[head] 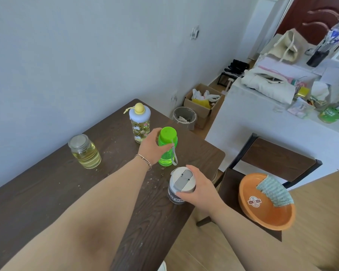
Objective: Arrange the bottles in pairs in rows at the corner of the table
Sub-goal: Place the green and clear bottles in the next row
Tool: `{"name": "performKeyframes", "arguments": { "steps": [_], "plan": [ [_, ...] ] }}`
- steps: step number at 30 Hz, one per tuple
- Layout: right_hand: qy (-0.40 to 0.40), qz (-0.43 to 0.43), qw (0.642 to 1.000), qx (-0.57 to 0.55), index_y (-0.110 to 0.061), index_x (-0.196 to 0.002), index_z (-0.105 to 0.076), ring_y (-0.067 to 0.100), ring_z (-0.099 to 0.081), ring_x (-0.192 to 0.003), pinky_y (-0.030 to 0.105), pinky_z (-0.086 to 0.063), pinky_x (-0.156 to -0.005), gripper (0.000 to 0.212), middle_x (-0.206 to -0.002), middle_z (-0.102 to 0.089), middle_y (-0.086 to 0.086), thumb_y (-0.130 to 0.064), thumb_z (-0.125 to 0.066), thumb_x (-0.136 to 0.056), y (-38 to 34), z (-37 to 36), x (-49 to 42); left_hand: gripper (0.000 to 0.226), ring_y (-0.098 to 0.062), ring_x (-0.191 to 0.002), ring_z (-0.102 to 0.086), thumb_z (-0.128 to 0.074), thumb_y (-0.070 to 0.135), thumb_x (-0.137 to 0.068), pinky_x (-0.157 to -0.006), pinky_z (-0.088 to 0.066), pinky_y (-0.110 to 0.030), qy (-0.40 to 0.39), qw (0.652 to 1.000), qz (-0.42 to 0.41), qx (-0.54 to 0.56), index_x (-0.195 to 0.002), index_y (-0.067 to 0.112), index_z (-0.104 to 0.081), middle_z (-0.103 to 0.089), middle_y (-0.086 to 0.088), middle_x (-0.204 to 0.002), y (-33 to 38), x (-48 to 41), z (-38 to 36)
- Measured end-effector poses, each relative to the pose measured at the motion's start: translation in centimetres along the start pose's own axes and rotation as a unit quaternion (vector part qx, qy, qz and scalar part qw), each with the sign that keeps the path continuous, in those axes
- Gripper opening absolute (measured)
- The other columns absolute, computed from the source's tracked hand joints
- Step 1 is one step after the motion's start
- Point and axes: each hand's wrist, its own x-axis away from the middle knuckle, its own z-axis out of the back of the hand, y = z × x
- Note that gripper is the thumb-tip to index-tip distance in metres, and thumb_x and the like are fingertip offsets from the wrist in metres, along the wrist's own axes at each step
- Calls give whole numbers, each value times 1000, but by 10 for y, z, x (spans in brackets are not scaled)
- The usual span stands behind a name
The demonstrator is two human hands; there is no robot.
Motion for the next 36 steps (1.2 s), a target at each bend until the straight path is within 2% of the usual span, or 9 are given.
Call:
{"name": "performKeyframes", "arguments": {
  "steps": [3,7,15,20,23,26,28,32,36],
  "plan": [
    [5,-7,1000,-17,-36,-159,-38,8,-50,-135,36,-49,-120,91,-150,-52,-16,-40,-92,-86,-5,2,5,56,-10,-97,-59,-80,40,-75,-83,-45,-25,22,1000,20,1,-123,28,-54,-64,11,-109,-3,12,12],
    [9,8,999,-34,-30,-159,-41,11,-51,-127,26,-40,-106,86,-137,-53,-16,-35,-90,-88,-14,11,11,59,-8,-98,-63,-81,45,-70,-89,-52,-31,51,997,50,13,-122,34,-55,-68,13,-107,-7,35,31],
    [-5,62,997,-56,-28,-158,-42,11,-50,-127,28,-42,-104,86,-132,-51,-16,-31,-92,-89,-41,23,29,58,-5,-96,-60,-83,38,-71,-81,-47,-22,148,986,79,8,-121,32,-53,-65,13,-106,5,110,74],
    [-34,103,992,-57,-29,-159,-40,10,-48,-121,36,-50,-109,86,-132,-52,-12,-32,-92,-89,-64,16,48,57,-6,-92,-61,-83,35,-72,-79,-42,-18,214,970,117,3,-121,29,-55,-65,12,-102,11,177,104],
    [-60,128,988,-62,-28,-159,-40,15,-52,-126,41,-50,-114,87,-131,-52,-12,-32,-92,-89,-80,7,63,56,-1,-89,-60,-83,34,-72,-74,-41,-11,249,958,138,-12,-120,30,-54,-64,15,-99,16,223,124],
    [-82,151,983,-67,-31,-159,-41,21,-56,-137,40,-51,-111,88,-142,-59,-6,-34,-93,-88,-97,-5,77,54,4,-87,-58,-83,33,-72,-67,-37,-2,288,944,158,-11,-117,31,-54,-61,19,-96,19,267,142],
    [-100,164,978,-76,-29,-159,-42,24,-56,-140,34,-48,-107,88,-147,-60,-3,-32,-93,-87,-108,-14,85,54,0,-91,-59,-84,33,-72,-73,-42,-8,311,935,171,-18,-117,31,-54,-62,17,-98,20,295,152],
    [-127,191,971,-71,-29,-161,-41,26,-54,-143,38,-49,-112,89,-155,-59,-1,-31,-92,-88,-132,-32,104,54,-4,-96,-60,-84,33,-72,-79,-43,-18,347,917,195,-27,-118,29,-55,-64,16,-98,17,342,170],
    [-151,201,965,-71,-33,-157,-45,23,-56,-132,33,-47,-99,82,-135,-59,-9,-31,-90,-89,-149,-53,120,55,-4,-94,-60,-83,34,-72,-76,-43,-15,371,903,213,-32,-119,29,-55,-65,14,-100,12,381,184]
  ]
}}
